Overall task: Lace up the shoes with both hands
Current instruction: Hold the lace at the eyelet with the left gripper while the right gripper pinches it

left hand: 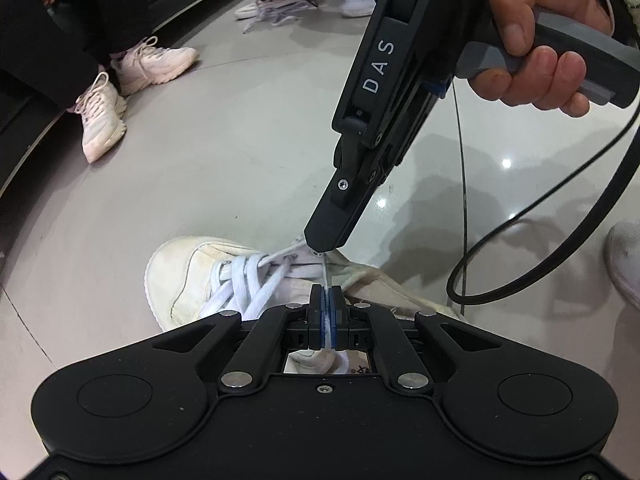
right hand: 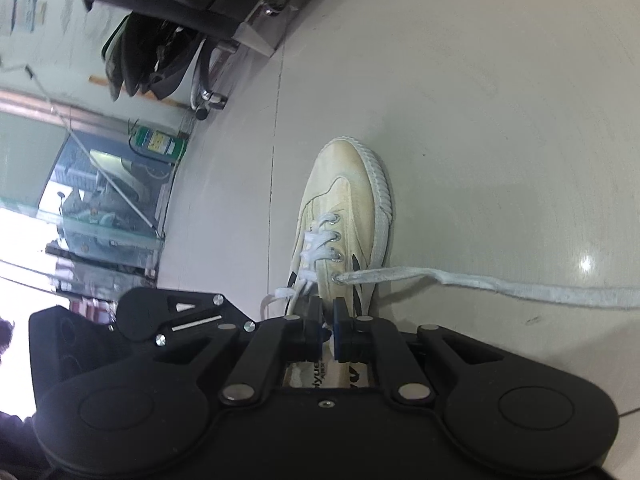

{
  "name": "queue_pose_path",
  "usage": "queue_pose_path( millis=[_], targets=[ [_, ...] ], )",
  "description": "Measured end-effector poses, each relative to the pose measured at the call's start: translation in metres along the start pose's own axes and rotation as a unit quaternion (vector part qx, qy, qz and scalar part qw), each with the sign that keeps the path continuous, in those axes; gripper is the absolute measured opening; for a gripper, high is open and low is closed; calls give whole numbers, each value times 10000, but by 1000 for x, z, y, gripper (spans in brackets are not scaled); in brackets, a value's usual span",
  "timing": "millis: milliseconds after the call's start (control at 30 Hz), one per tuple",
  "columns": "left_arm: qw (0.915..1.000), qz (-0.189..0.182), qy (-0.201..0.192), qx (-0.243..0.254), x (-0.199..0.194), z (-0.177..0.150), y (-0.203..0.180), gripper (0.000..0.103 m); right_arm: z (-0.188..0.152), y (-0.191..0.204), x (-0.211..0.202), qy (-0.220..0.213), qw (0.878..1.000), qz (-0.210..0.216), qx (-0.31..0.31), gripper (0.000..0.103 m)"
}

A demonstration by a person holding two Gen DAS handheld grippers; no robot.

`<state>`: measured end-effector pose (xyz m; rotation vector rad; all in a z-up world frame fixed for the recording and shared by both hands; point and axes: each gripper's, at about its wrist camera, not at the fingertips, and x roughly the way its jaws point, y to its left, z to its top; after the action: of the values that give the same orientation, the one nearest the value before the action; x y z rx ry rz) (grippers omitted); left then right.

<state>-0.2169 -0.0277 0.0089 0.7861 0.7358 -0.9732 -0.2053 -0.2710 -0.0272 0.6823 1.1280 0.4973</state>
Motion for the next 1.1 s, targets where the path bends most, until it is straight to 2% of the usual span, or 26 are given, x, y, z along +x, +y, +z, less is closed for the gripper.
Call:
queue_pose_path(
  millis=[233,400,533,967,1100],
  targets=[
    [9999,3,17,-109,0,1,8,2,4,24,-1,75,9913,-326,-1277,4],
    [10000,-25,34,15,0,3,6,2,-1,35,-6,134,9764,-542,-2087,4],
    [9999,-129,22,54,-4,5,6,2,-3,38,-9,151,9712,-582,-2306,4],
    [9996,-160,99,229,-2,9,3,2,-9,44,-12,168,9655,-631,-2521,4],
    [9995,-176,94,265,-2,10,3,2,-12,50,-9,175,9598,-691,-2716,4]
  ],
)
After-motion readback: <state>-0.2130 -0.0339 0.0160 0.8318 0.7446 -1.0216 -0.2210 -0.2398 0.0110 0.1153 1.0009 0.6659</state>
